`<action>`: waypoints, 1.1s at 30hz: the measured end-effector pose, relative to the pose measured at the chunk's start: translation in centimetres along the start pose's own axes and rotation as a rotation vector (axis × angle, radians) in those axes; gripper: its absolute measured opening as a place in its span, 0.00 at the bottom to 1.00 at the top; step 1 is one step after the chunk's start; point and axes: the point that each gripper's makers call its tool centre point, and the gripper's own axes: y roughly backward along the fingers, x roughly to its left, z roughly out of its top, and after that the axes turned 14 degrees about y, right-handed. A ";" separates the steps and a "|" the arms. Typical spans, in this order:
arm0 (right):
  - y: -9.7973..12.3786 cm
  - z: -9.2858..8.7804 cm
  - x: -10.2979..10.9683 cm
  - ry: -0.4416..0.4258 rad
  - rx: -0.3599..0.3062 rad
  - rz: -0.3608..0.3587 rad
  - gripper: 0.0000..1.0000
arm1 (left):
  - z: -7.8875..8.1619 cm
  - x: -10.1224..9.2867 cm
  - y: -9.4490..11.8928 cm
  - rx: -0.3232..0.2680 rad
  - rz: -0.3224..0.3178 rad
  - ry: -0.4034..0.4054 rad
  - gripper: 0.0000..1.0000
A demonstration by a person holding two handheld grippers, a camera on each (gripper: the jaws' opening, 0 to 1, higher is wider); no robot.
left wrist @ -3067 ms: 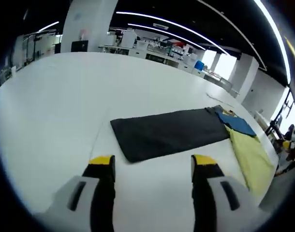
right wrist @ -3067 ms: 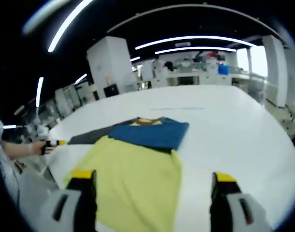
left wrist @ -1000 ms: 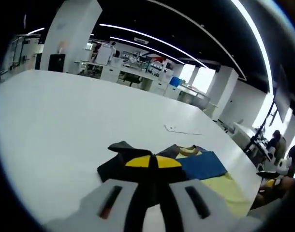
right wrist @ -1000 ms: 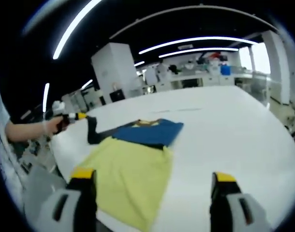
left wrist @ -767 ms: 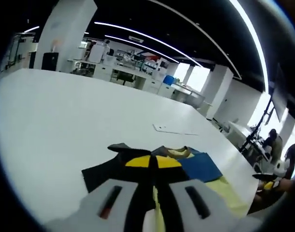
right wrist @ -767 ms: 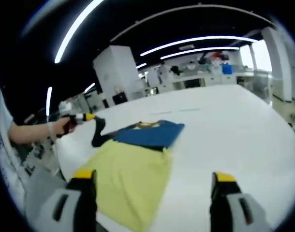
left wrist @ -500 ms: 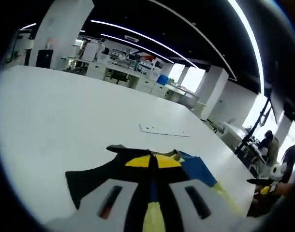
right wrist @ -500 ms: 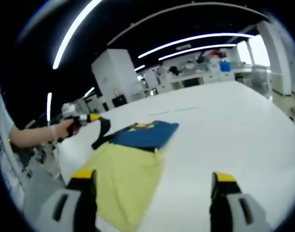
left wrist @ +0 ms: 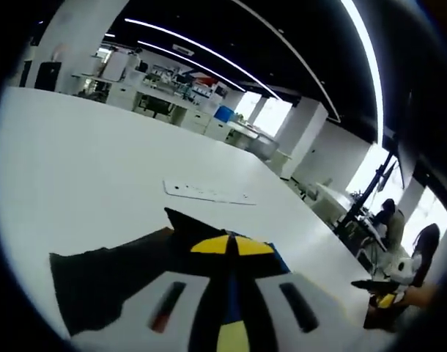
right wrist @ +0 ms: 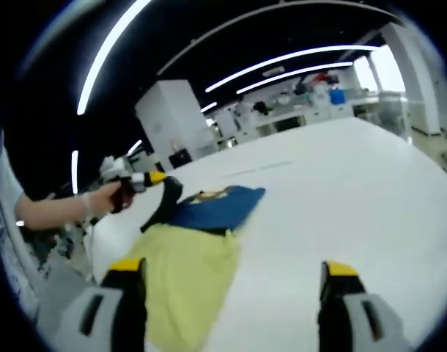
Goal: Fold the garment on the visible template until the final outline fits inside the template.
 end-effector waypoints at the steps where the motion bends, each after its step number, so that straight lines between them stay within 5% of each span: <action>1: 0.0 -0.1 0.0 0.000 0.001 -0.001 0.99 | -0.5 -0.2 -0.6 0.017 -0.012 -0.007 0.00; 18: 1.2 -1.6 -1.1 -0.048 0.017 -0.042 0.99 | -6.9 -6.4 -6.8 0.145 -0.138 0.041 0.00; 25: 1.4 -2.4 -1.0 -0.057 0.032 -0.041 0.99 | -11.1 -7.1 -8.5 0.222 -0.157 0.102 0.00; 33: 1.5 -2.8 -1.4 -0.070 0.034 -0.055 0.99 | -14.8 -6.8 -9.8 0.297 -0.151 0.080 0.00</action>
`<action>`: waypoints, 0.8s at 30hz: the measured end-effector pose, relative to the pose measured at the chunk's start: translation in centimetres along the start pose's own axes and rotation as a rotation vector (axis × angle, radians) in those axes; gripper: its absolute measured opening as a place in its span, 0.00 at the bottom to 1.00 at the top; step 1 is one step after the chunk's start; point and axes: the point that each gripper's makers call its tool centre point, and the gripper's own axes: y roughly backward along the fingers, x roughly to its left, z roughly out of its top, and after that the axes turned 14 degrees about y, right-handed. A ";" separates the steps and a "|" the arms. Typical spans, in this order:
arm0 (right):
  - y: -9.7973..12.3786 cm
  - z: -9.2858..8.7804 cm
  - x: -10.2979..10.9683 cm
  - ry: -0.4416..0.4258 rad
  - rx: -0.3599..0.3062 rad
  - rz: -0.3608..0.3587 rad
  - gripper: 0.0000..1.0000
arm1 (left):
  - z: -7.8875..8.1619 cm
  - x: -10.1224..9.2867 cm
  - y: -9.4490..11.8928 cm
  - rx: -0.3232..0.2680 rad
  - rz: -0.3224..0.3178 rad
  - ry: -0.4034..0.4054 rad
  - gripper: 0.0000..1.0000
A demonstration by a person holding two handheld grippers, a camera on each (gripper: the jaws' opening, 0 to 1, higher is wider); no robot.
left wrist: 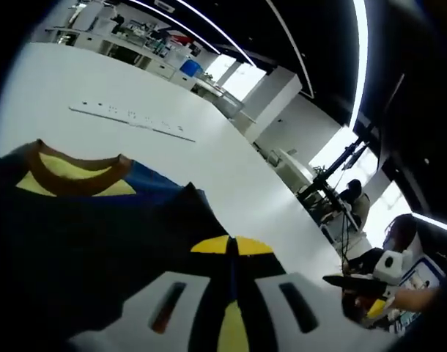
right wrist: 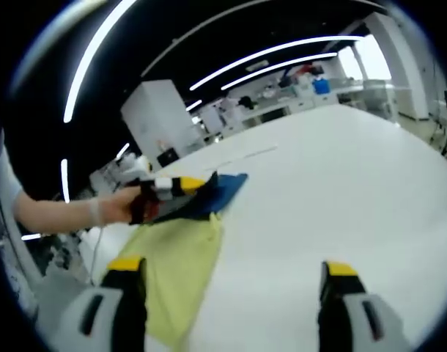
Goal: Fold the garment on the visible template until the final outline fits inside the template.
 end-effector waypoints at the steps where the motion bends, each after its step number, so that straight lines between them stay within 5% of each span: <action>1: 0.0 0.0 0.0 -0.001 0.001 -0.001 0.99 | -0.4 -0.1 -0.3 0.014 0.001 0.007 0.00; 12: -0.4 -0.3 -0.1 -0.006 0.008 0.005 0.99 | -1.8 1.2 -0.7 0.059 0.020 0.000 0.00; 17: -0.5 -0.2 0.1 -0.004 0.008 0.007 0.99 | -2.5 1.1 -0.7 0.089 -0.001 -0.073 0.01; 20: -0.6 -0.1 0.0 -0.005 0.009 0.006 0.99 | -2.8 0.9 -0.4 0.086 0.004 -0.111 0.26; 24: -0.7 0.1 0.1 -0.006 0.002 0.008 0.99 | -2.4 -0.1 0.0 0.054 -0.027 -0.158 0.44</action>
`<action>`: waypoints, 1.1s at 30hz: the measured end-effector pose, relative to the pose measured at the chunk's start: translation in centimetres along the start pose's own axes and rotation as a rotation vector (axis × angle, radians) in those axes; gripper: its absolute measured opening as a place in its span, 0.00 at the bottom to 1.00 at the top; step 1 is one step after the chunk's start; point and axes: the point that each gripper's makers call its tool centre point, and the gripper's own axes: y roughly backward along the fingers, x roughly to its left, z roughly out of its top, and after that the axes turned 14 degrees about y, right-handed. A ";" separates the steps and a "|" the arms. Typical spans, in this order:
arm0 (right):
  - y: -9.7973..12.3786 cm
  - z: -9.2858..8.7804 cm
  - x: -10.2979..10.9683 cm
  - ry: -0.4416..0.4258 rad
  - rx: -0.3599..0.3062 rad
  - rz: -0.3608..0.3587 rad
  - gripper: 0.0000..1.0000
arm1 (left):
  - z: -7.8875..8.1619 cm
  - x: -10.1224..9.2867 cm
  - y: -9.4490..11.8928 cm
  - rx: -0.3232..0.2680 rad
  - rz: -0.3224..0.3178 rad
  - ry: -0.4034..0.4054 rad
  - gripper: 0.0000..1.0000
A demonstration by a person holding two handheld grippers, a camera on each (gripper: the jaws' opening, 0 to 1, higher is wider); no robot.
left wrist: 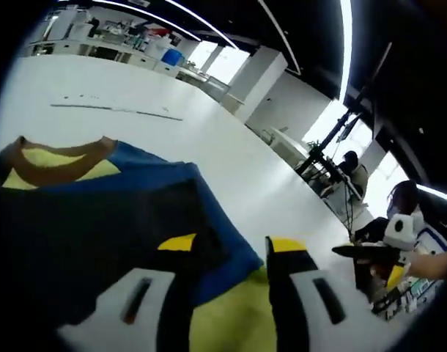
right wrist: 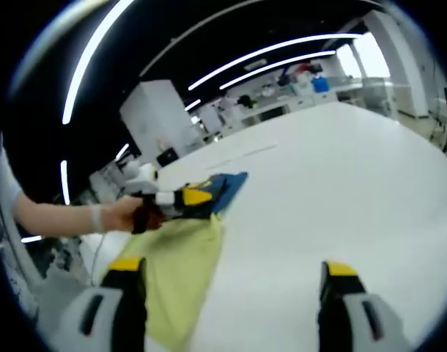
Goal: Fold the garment on the visible template until the final outline fits inside the template.
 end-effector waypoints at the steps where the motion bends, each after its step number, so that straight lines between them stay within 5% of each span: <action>1: -0.1 0.1 0.1 0.003 0.000 0.003 0.99 | 0.2 -0.1 0.1 -0.007 0.004 0.004 0.55; 8: -0.4 0.7 0.6 0.021 -0.004 0.017 0.99 | 1.7 -0.4 0.7 -0.056 0.011 -0.095 0.99; 20: -0.9 1.9 1.9 0.053 -0.009 0.041 0.99 | 2.4 0.2 3.9 -0.063 0.050 -0.141 0.99; 33: -1.3 3.4 3.1 0.107 -0.010 0.079 0.99 | 3.7 3.2 12.5 -0.148 0.142 -0.150 0.99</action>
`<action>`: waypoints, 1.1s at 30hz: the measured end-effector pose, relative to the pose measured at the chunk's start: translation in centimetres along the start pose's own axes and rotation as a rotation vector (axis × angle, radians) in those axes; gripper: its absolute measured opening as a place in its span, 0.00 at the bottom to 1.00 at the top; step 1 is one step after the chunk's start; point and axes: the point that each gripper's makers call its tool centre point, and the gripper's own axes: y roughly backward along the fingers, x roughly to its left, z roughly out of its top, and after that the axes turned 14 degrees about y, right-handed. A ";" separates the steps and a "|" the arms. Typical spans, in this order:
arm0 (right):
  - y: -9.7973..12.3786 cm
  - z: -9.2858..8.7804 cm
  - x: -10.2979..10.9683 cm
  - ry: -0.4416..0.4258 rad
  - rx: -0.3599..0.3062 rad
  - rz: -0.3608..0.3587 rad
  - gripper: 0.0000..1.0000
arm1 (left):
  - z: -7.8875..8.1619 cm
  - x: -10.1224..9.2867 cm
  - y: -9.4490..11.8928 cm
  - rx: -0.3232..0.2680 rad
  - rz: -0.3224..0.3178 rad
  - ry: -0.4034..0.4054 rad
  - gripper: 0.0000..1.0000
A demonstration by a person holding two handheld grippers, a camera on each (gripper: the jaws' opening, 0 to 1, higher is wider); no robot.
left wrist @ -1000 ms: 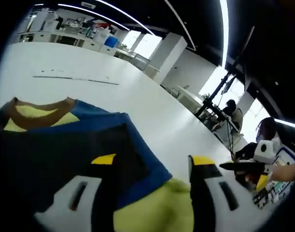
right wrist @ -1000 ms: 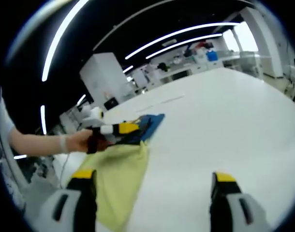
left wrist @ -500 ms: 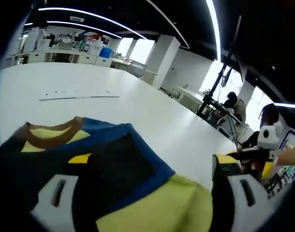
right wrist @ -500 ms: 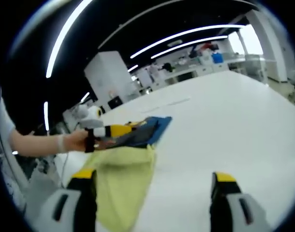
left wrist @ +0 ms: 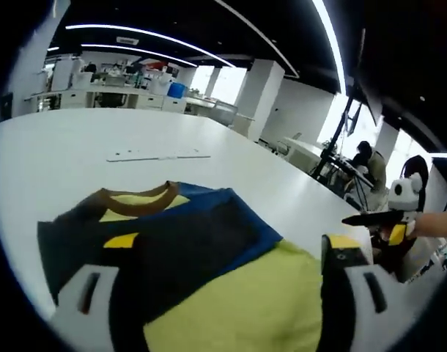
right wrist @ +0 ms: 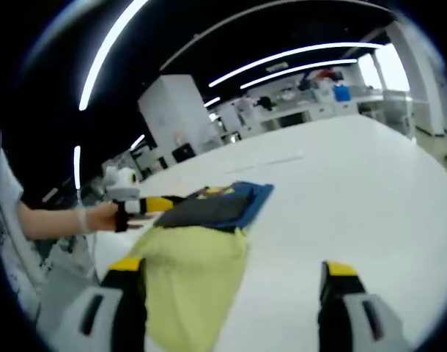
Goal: Fold the garment on the visible template until the final outline fits inside the template.
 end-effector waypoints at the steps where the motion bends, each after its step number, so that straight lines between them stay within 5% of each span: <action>1: -0.1 0.1 0.2 0.012 0.005 0.007 0.99 | 0.3 0.3 0.9 -0.015 0.010 0.000 0.99; 8: -0.2 0.7 1.0 0.052 0.015 0.028 0.92 | 0.2 2.0 5.6 -0.045 0.062 -0.005 0.99; 18: -0.4 1.6 2.1 0.074 0.001 0.029 0.97 | -0.7 4.1 10.9 -0.071 0.115 0.000 0.99; 33: -0.1 2.0 3.1 0.126 0.008 0.052 0.99 | -3.9 4.5 16.7 -0.016 0.148 -0.005 0.99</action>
